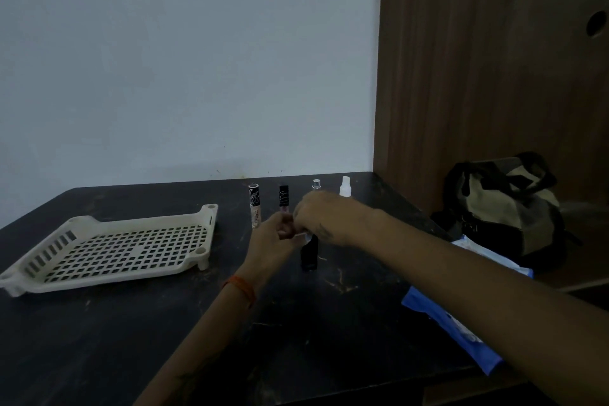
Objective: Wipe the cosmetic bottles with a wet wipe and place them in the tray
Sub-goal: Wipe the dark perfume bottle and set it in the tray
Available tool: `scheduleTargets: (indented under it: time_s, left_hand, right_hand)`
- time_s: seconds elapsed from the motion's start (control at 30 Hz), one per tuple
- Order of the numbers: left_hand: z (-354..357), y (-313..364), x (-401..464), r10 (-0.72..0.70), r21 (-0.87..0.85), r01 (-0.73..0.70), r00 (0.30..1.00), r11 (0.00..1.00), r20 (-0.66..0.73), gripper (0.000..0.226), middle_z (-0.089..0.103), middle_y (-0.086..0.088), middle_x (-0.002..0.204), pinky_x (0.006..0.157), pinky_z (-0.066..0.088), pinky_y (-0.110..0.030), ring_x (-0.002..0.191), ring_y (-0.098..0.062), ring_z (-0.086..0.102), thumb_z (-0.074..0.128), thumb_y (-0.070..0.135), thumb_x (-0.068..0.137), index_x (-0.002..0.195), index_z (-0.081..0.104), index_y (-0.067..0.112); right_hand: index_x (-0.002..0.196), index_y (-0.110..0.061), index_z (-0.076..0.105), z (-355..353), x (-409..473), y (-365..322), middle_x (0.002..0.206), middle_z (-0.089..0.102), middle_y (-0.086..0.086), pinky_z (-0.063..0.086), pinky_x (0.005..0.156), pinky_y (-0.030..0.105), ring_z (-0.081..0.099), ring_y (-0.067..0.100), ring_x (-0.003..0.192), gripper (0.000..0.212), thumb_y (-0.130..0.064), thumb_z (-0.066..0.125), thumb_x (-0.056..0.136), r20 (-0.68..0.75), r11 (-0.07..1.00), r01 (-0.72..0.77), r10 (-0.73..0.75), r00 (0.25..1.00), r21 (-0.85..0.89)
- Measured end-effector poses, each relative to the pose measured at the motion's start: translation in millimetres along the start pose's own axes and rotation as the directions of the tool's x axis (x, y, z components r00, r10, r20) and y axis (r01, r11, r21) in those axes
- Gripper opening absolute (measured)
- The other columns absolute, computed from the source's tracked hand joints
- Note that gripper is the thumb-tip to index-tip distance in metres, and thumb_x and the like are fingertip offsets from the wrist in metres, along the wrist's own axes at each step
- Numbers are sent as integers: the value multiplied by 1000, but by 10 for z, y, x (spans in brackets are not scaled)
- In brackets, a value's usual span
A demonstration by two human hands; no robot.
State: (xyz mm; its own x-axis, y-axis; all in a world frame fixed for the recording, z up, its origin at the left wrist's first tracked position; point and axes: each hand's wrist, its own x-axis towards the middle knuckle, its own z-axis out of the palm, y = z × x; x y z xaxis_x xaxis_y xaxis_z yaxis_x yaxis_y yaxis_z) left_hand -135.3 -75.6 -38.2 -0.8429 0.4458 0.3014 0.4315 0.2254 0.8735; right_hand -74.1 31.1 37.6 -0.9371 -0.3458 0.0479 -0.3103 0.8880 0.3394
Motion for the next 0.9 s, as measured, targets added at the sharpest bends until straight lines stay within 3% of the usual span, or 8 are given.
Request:
scheduleTargets:
  time_s: [0.2,0.33,0.4,0.5,0.57,0.63,0.83,0.9]
  left_hand:
    - [5,15,23,6,18,-7,1000,1000,18,35,62,10,82,58,40,-10,76,0,57,69,2,71,84,51,29]
    - [32,-5,24,-12,-66,12,1000,998,6,34,62,3,84,66,45,-16,80,-11,59,72,2,72,99,56,15]
    - [39,-10,16,-9,-66,10,1000,998,11,33,59,4,81,66,46,-15,76,-6,57,72,4,74,100,55,16]
    - [48,-13,19,-3,-75,4,1000,997,7,32,59,2,77,68,47,-14,72,-6,56,72,5,75,102,55,13]
    - [53,-13,18,2,-64,-2,1000,998,3,31,61,-1,82,69,47,-15,76,-8,57,71,5,76,102,56,12]
    - [52,-15,12,7,-54,-7,1000,999,8,30,62,-3,86,71,47,-17,81,-10,57,72,7,76,102,57,12]
    - [41,-20,14,28,0,-28,1000,1000,2,32,62,5,79,61,46,-8,74,-2,57,71,9,77,106,57,11]
    - [49,-19,18,22,-7,-22,1000,1000,-2,33,63,4,79,65,46,-11,75,-3,58,72,9,76,105,57,11]
  right_hand:
    - [103,-4,62,-37,160,-49,106,61,8,38,72,29,44,18,93,23,-19,48,93,84,977,33,-16,996,-210]
    - [69,-5,60,-87,232,53,71,56,7,42,60,28,49,20,68,25,-15,49,88,164,974,-206,189,968,92]
    - [53,-2,50,-58,189,181,59,49,10,37,53,26,45,22,58,32,-7,46,85,178,857,-350,304,936,379]
    - [69,10,58,58,35,311,70,52,18,42,58,31,50,23,61,19,4,47,83,210,482,-387,381,901,786]
    - [79,12,61,133,-77,285,70,56,17,49,50,19,58,19,56,15,9,48,85,242,225,-361,426,872,905]
    - [89,14,63,226,-155,183,70,59,12,44,39,11,60,12,49,11,8,55,84,241,92,-336,526,816,937]
    - [83,2,68,345,-295,-11,85,68,12,56,50,20,65,12,54,8,4,69,75,161,-83,-145,701,695,986]
    - [82,-3,70,386,-291,-43,89,71,12,56,58,18,64,10,60,8,-1,72,75,-9,105,-123,797,604,987]
